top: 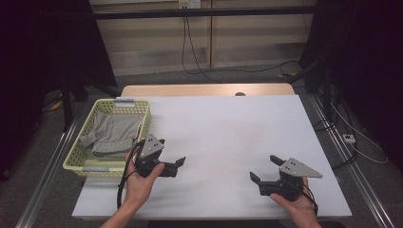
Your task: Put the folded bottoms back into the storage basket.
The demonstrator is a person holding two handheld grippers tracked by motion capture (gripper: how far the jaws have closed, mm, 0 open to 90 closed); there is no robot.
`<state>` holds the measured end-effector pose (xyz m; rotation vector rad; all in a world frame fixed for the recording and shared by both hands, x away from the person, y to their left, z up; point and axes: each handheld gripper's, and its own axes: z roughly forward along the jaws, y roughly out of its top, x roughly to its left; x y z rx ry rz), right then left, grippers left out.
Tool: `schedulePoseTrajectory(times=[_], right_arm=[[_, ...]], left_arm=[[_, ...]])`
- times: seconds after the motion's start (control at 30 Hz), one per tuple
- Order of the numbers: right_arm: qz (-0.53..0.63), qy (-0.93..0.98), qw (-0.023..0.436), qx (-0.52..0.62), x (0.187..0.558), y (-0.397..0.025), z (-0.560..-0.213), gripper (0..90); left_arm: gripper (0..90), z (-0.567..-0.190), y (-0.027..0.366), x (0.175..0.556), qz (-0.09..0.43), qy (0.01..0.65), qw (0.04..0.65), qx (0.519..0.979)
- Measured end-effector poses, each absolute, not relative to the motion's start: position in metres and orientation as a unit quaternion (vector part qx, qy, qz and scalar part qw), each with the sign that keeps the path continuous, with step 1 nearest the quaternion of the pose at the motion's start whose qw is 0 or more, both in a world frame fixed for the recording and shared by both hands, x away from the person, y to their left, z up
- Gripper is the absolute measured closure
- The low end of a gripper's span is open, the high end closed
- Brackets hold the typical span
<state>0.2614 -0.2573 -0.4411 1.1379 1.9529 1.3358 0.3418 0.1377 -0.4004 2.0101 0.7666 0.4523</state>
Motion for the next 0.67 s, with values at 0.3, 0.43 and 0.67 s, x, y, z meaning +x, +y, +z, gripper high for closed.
schedulePoseTrajectory(times=[0.3, 0.43, 0.67], right_arm=[[0.491, 0.72, 0.258, 0.417, 0.26, -0.257, -0.441, 5.3], [0.497, 0.715, 0.251, 0.423, 0.259, -0.259, -0.44, 5.4], [0.497, 0.713, 0.251, 0.426, 0.259, -0.262, -0.44, 5.5]], left_arm=[[5.7, -0.429, 0.148, 0.338, 0.15, 0.339, 0.471, 0.8], [5.2, -0.434, 0.147, 0.33, 0.162, 0.329, 0.456, 0.811], [5.1, -0.437, 0.144, 0.331, 0.147, 0.333, 0.461, 0.809]])
